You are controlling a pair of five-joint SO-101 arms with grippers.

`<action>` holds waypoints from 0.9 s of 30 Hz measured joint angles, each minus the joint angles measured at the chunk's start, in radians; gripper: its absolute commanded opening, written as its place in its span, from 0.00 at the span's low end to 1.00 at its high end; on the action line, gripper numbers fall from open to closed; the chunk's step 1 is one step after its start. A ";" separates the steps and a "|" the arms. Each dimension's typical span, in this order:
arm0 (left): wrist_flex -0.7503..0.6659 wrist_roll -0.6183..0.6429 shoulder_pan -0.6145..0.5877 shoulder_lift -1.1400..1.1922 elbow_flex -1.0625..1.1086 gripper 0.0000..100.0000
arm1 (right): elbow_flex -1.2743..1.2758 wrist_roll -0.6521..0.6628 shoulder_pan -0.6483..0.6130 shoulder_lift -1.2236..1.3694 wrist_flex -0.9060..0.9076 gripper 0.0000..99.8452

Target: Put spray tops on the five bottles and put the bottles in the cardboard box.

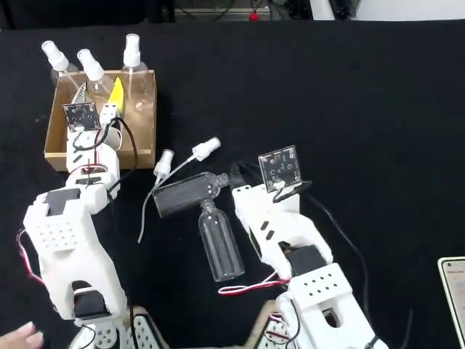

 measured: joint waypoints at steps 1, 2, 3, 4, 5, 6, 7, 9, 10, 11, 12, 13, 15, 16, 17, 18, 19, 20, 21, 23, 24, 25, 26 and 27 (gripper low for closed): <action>0.000 -0.002 0.000 0.008 -0.014 0.06 | 0.000 0.000 0.000 0.000 0.000 0.01; 0.000 -0.002 0.000 0.017 -0.026 0.06 | 0.000 0.000 0.000 0.000 0.000 0.01; 0.000 -0.002 0.000 0.025 -0.037 0.06 | 0.000 0.000 0.000 0.000 0.000 0.01; 0.000 -0.002 0.000 0.031 -0.046 0.06 | 0.000 0.000 0.000 0.000 0.000 0.01; 0.000 -0.002 0.000 0.037 -0.055 0.06 | 0.000 0.000 0.000 0.000 0.000 0.01; 0.000 -0.002 0.000 0.043 -0.063 0.06 | 0.000 0.000 0.000 0.000 0.000 0.01; 0.000 -0.002 0.000 0.046 -0.063 0.06 | 0.000 0.000 0.000 0.000 0.000 0.01; 0.000 -0.002 0.000 0.052 -0.069 0.06 | 0.000 0.000 0.000 0.000 0.000 0.01; 0.000 -0.002 0.000 0.054 -0.071 0.06 | 0.000 0.000 0.000 0.000 0.000 0.01; 0.000 -0.002 0.000 0.055 -0.071 0.06 | 0.000 0.000 0.000 0.000 0.000 0.01; -0.002 -0.002 0.000 0.055 -0.071 0.06 | 0.000 0.000 0.000 0.000 0.000 0.01; -0.005 -0.002 0.000 0.055 -0.071 0.07 | 0.000 0.000 0.000 0.000 0.000 0.01; -0.006 -0.002 -0.002 0.055 -0.071 0.07 | 0.000 0.000 0.000 0.000 0.000 0.01; -0.006 -0.002 -0.005 0.055 -0.071 0.07 | 0.000 0.000 0.000 0.000 0.000 0.01; -0.006 -0.002 -0.005 0.055 -0.071 0.07 | 0.000 0.000 0.000 0.000 0.000 0.01; -0.006 -0.002 -0.005 0.055 -0.071 0.07 | 0.000 0.000 0.000 0.000 0.000 0.01; -0.006 -0.002 -0.005 0.055 -0.071 0.07 | 0.000 0.000 0.000 0.000 0.000 0.01; -0.006 -0.002 -0.005 0.055 -0.071 0.07 | 0.000 0.000 0.000 0.000 0.000 0.01; -0.006 -0.002 -0.005 0.055 -0.071 0.07 | 0.000 0.000 0.000 0.000 0.000 0.01; -0.006 -0.002 -0.005 0.055 -0.071 0.07 | 0.000 0.000 0.000 0.000 0.000 0.01; -0.006 -0.002 -0.005 0.055 -0.071 0.07 | 0.000 0.000 0.000 0.000 0.000 0.01; -0.006 -0.002 -0.005 0.055 -0.071 0.07 | 0.000 0.000 0.000 0.000 0.000 0.01; -0.006 -0.002 -0.005 0.055 -0.071 0.07 | 0.000 0.000 0.000 0.000 0.000 0.01; -0.006 -0.002 -0.005 0.055 -0.071 0.07 | 0.000 0.000 0.000 0.000 0.000 0.01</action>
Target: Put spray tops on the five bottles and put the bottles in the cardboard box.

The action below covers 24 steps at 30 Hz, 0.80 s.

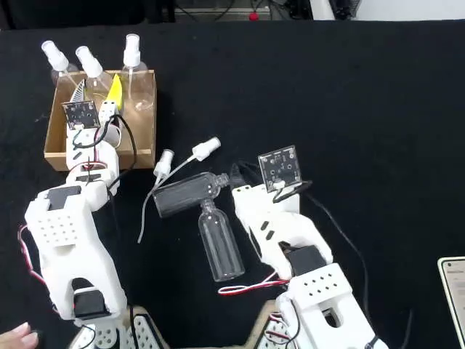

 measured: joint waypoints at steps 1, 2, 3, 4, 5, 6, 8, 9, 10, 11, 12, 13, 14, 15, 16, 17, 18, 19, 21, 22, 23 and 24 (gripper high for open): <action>0.000 0.000 0.000 0.000 0.000 0.07 | 0.000 0.000 0.000 0.000 0.000 0.01; 0.000 0.000 0.000 0.000 0.000 0.08 | 0.000 0.000 0.000 0.000 0.000 0.01; 0.000 0.000 0.000 0.000 0.000 0.09 | 0.000 0.000 0.000 0.000 0.000 0.01; 0.000 0.000 0.000 0.002 0.000 0.11 | 0.000 0.000 0.000 0.000 0.000 0.01; 0.000 0.000 0.000 0.002 0.000 0.14 | 0.000 0.000 0.000 0.000 0.000 0.01; 0.000 0.000 0.000 0.002 0.000 0.17 | 0.000 0.000 0.000 0.000 0.000 0.01; 0.000 0.000 -0.002 0.002 0.000 0.22 | 0.000 0.000 0.000 0.000 0.000 0.01; 0.000 0.000 -0.003 0.002 0.000 0.23 | 0.000 0.000 0.000 0.000 0.000 0.01; 0.000 0.000 -0.003 0.002 0.000 0.23 | 0.000 0.000 0.000 0.000 0.000 0.01; 0.000 0.000 -0.005 0.002 0.000 0.22 | 0.000 0.000 0.000 0.000 0.000 0.01; 0.000 0.000 -0.005 0.002 0.000 0.22 | 0.000 0.000 0.000 0.000 0.000 0.01; 0.000 0.000 -0.005 0.002 0.000 0.21 | 0.000 0.000 0.000 0.000 0.000 0.01; 0.000 0.000 -0.005 0.002 0.000 0.20 | 0.000 0.000 0.000 0.000 0.000 0.01; 0.000 0.000 -0.005 0.002 0.000 0.20 | 0.000 0.000 0.000 0.000 0.000 0.01; 0.000 0.000 -0.006 0.002 0.000 0.20 | 0.000 0.000 0.000 0.000 0.000 0.01; 0.000 0.000 -0.006 0.002 0.000 0.20 | 0.000 0.000 0.000 0.000 0.000 0.01; 0.000 0.000 -0.006 0.002 0.000 0.21 | 0.000 0.000 0.000 0.000 0.000 0.01; 0.000 0.000 -0.006 0.002 0.000 0.21 | 0.000 0.000 0.000 0.000 0.000 0.01; 0.000 0.000 -0.006 0.002 0.000 0.23 | 0.000 0.000 0.000 0.000 0.000 0.01; 0.000 0.000 -0.006 0.002 0.000 0.24 | 0.000 0.000 0.000 0.000 0.000 0.01; 0.000 0.000 -0.006 0.002 0.000 0.24 | 0.000 0.000 0.000 0.000 0.000 0.01; 0.000 0.000 -0.006 0.002 0.000 0.25 | 0.000 0.000 0.000 0.000 0.000 0.01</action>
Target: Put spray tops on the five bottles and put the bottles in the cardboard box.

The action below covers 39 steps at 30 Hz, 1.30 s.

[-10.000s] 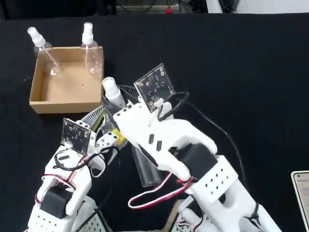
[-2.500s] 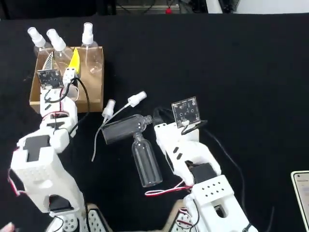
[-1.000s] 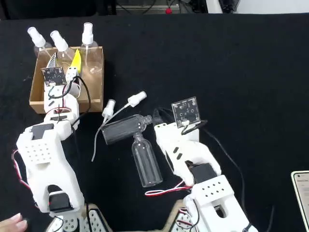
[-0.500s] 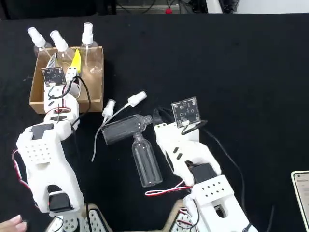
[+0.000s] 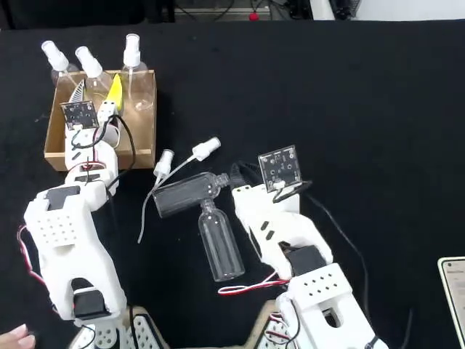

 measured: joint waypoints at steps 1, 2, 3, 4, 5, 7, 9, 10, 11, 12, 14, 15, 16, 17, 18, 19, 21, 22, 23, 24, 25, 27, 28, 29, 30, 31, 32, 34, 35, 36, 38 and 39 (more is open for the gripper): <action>0.000 0.000 0.000 0.000 0.000 0.25 | 0.000 0.000 0.000 0.000 0.000 0.01; 0.000 0.000 -0.003 0.000 0.000 0.26 | 0.000 0.000 0.000 0.000 0.000 0.01; 0.000 0.000 -0.003 0.000 0.000 0.26 | 0.000 0.000 0.000 0.000 0.000 0.01; 0.000 0.000 -0.006 0.000 0.000 0.26 | 0.000 0.000 0.000 0.000 0.000 0.01; 0.000 0.000 -0.008 0.000 0.000 0.26 | 0.000 0.000 0.000 0.000 0.000 0.01; 0.000 0.000 -0.018 0.000 0.000 0.26 | 0.000 0.000 0.000 0.000 0.000 0.01; 0.000 0.000 -0.028 0.000 0.000 0.26 | 0.000 0.000 0.000 0.000 0.000 0.01; 0.000 0.000 -0.031 0.000 0.000 0.26 | 0.000 0.000 0.000 0.000 0.000 0.01; 0.000 0.000 -0.032 0.000 0.000 0.26 | 0.000 0.000 0.000 0.000 0.000 0.01; 0.000 0.000 -0.035 0.000 0.000 0.26 | 0.000 0.000 0.000 0.000 0.000 0.01; 0.000 0.000 -0.038 0.000 0.000 0.26 | 0.000 0.000 0.000 0.000 0.000 0.01; 0.000 0.000 -0.040 0.000 0.000 0.26 | 0.000 0.000 0.000 0.000 0.000 0.01; 0.000 0.000 -0.040 0.000 0.000 0.26 | 0.000 0.000 0.000 0.000 0.000 0.01; 0.000 0.000 -0.040 0.000 0.000 0.26 | 0.000 0.000 0.000 0.000 0.000 0.01; 0.000 0.000 -0.040 0.000 0.000 0.26 | 0.000 0.000 0.000 0.000 0.000 0.01; 0.000 0.000 -0.040 0.000 0.000 0.26 | 0.000 0.000 0.000 0.000 0.000 0.01; 0.000 0.000 -0.040 0.000 0.000 0.26 | 0.000 0.000 0.000 0.000 0.000 0.01; 0.000 0.000 -0.040 0.000 0.000 0.26 | 0.000 0.000 0.000 0.000 0.000 0.01; 0.000 0.000 -0.040 0.000 0.000 0.26 | 0.000 0.000 0.000 0.000 0.000 0.01; 0.000 0.000 -0.040 0.000 0.000 0.26 | 0.000 0.000 0.000 0.000 0.000 0.01; 0.000 0.000 -0.040 0.000 0.000 0.26 | 0.000 0.000 0.000 0.000 0.000 0.01; 0.000 0.000 -0.040 0.000 0.000 0.26 | 0.000 0.000 0.000 0.000 0.000 0.01; 0.000 0.000 -0.040 0.000 0.000 0.25 | 0.000 0.000 0.000 0.000 0.000 0.01; 0.000 0.000 -0.040 0.000 0.000 0.25 | 0.000 0.000 0.000 0.000 0.000 0.01; 0.000 0.000 -0.040 0.000 0.000 0.26 | 0.000 0.000 0.000 0.000 0.000 0.01; 0.000 0.000 -0.040 0.000 0.000 0.26 | 0.000 0.000 0.000 0.000 0.000 0.01; 0.000 0.000 -0.040 0.000 0.000 0.26 | 0.000 0.000 0.000 0.000 0.000 0.01; 0.000 0.000 -0.040 0.000 0.000 0.26 | 0.000 0.000 0.000 0.000 0.000 0.01; 0.000 0.000 -0.040 0.000 0.000 0.26 | 0.000 0.000 0.000 0.000 0.000 0.01; 0.000 0.000 -0.040 0.000 0.000 0.26 | 0.000 0.000 0.000 0.000 0.000 0.01; 0.000 0.000 -0.040 0.000 0.000 0.26 | 0.000 0.000 0.000 0.000 -0.002 0.01; 0.000 0.000 -0.040 0.000 0.000 0.26 | 0.000 0.000 0.000 0.000 -0.012 0.01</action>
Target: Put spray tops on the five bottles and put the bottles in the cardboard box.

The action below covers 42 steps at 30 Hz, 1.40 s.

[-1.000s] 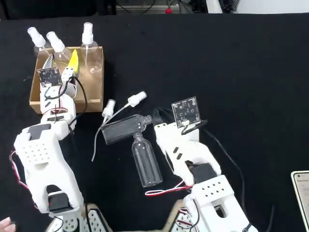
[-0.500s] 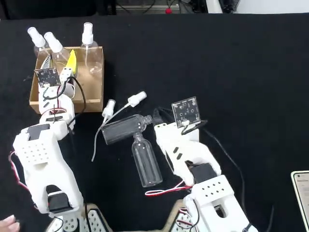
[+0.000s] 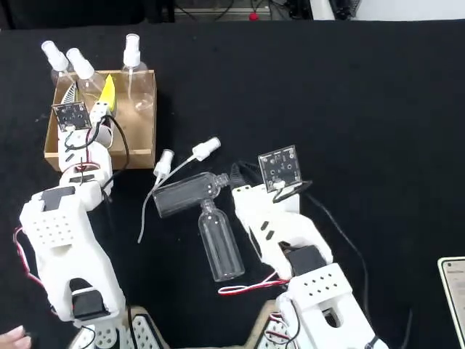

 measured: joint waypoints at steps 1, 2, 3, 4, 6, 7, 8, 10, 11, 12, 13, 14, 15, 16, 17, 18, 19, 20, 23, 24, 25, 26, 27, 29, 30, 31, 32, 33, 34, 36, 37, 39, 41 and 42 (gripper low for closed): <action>0.000 0.000 0.000 0.000 0.000 0.26 | 0.000 0.000 0.000 0.000 -0.011 0.01; 0.000 0.000 0.000 0.000 0.000 0.26 | 0.000 0.000 0.000 0.000 -0.018 0.01; 0.000 0.000 0.000 0.000 0.000 0.26 | 0.000 0.000 0.000 0.000 -0.021 0.01; 0.000 0.000 0.000 0.000 0.000 0.26 | 0.000 0.000 0.000 0.000 -0.025 0.01; 0.000 0.000 0.000 0.000 0.000 0.26 | 0.000 0.000 0.000 0.000 -0.029 0.01; 0.000 0.000 0.000 0.000 0.000 0.26 | 0.000 0.000 0.000 0.000 -0.031 0.01; 0.000 0.000 0.000 0.000 0.000 0.26 | 0.000 0.000 0.000 0.000 -0.031 0.01; 0.000 0.000 0.000 0.000 0.000 0.26 | 0.000 0.000 0.000 0.000 -0.031 0.01; 0.000 0.000 0.000 0.000 0.000 0.26 | 0.000 0.000 0.000 0.000 -0.031 0.01; 0.000 0.000 0.000 0.000 0.000 0.26 | 0.000 0.000 0.000 0.000 -0.031 0.01; 0.000 0.000 0.000 0.000 0.000 0.26 | 0.000 0.000 0.000 0.000 -0.031 0.01; 0.000 0.000 0.000 0.000 0.000 0.27 | 0.000 0.000 0.000 0.000 -0.031 0.01; 0.000 0.000 0.000 0.000 0.000 0.28 | 0.000 0.000 0.000 0.000 -0.031 0.01; 0.000 0.000 0.000 0.000 0.000 0.31 | 0.000 0.000 0.000 0.000 -0.031 0.01; 0.000 0.000 0.000 0.000 0.000 0.34 | 0.000 0.000 0.000 0.000 -0.031 0.01; 0.000 0.000 0.000 0.000 0.000 0.36 | 0.000 0.000 0.000 0.000 -0.031 0.01; 0.000 0.000 0.000 0.000 0.000 0.37 | 0.000 0.000 0.000 0.000 -0.031 0.01; 0.000 0.000 0.000 0.000 0.000 0.38 | 0.000 0.000 0.000 0.000 -0.031 0.01; 0.000 0.000 0.000 0.000 0.000 0.36 | 0.000 0.000 0.000 0.000 -0.031 0.01; 0.000 0.000 0.000 0.000 0.000 0.35 | 0.000 0.000 0.000 0.000 -0.031 0.01; 0.000 0.000 0.000 0.000 0.000 0.34 | 0.000 0.000 0.000 0.000 -0.031 0.01; 0.000 0.000 0.002 0.000 0.000 0.34 | 0.000 0.000 0.000 0.000 -0.031 0.01; 0.000 0.000 0.002 0.000 0.000 0.33 | 0.000 0.000 0.000 0.000 -0.031 0.01; 0.000 0.000 0.002 0.000 0.000 0.32 | 0.000 0.000 0.000 0.000 -0.031 0.01; 0.000 0.000 0.002 0.000 0.000 0.32 | 0.000 0.000 0.000 0.000 -0.031 0.01; 0.000 0.000 0.002 0.000 0.000 0.32 | 0.000 0.000 0.000 0.000 -0.031 0.01; 0.000 0.000 0.002 0.000 0.000 0.32 | 0.000 0.000 0.000 0.000 -0.031 0.01; 0.000 0.000 0.002 0.000 0.000 0.32 | 0.000 0.000 0.000 0.000 -0.031 0.01; 0.000 0.000 0.002 0.000 0.000 0.32 | 0.000 0.000 0.000 0.000 -0.031 0.01; 0.000 0.000 0.002 0.000 0.000 0.32 | 0.000 0.000 0.000 0.000 -0.031 0.01; 0.000 0.000 0.002 0.000 0.000 0.32 | 0.000 0.000 0.000 0.000 -0.031 0.01; 0.000 0.000 0.002 0.000 0.000 0.32 | 0.000 0.000 0.000 0.000 -0.031 0.01; 0.000 0.000 0.002 0.000 0.000 0.32 | 0.000 0.000 0.000 0.000 -0.031 0.01; 0.000 0.000 0.002 0.000 0.000 0.32 | 0.000 0.000 0.000 0.000 -0.031 0.01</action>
